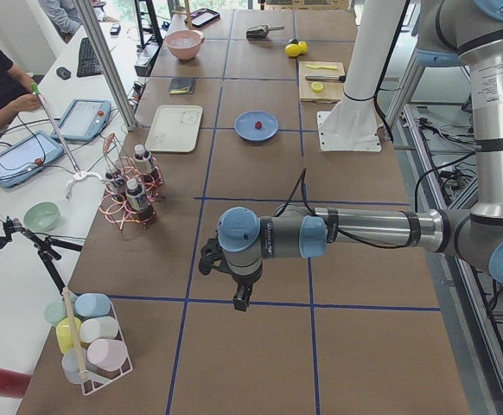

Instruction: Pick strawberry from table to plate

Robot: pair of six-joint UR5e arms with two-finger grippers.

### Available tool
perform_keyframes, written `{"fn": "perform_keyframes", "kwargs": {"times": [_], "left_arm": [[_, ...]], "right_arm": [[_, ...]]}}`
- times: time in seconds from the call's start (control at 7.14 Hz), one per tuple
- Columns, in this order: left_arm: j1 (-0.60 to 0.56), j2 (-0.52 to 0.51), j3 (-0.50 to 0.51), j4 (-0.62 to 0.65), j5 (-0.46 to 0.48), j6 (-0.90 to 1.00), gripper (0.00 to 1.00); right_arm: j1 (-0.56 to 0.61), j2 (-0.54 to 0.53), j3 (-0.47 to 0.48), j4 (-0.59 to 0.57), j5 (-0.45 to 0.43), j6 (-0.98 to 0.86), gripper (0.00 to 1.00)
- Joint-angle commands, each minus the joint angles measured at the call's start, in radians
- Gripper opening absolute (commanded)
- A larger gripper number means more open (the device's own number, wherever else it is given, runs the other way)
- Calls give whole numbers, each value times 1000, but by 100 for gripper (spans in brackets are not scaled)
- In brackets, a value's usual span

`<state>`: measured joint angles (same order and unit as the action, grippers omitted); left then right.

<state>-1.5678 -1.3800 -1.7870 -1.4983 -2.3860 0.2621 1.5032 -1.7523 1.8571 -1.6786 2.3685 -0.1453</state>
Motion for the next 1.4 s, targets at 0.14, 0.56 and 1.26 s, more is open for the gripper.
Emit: {"fn": "perform_keyframes", "kwargs": {"times": [0.14,0.56,1.26], "left_arm": [[9,-2,1,-17,1,-7,100],[9,-8,-3,-17,2,-177,100],[8,-4,3,-31,1,-175,100]], "right_arm": [[0,2,7,0,0,0,100],[0,4,7,0,-2,1,100],[-1,7,8,0,-2,1,100]]}}
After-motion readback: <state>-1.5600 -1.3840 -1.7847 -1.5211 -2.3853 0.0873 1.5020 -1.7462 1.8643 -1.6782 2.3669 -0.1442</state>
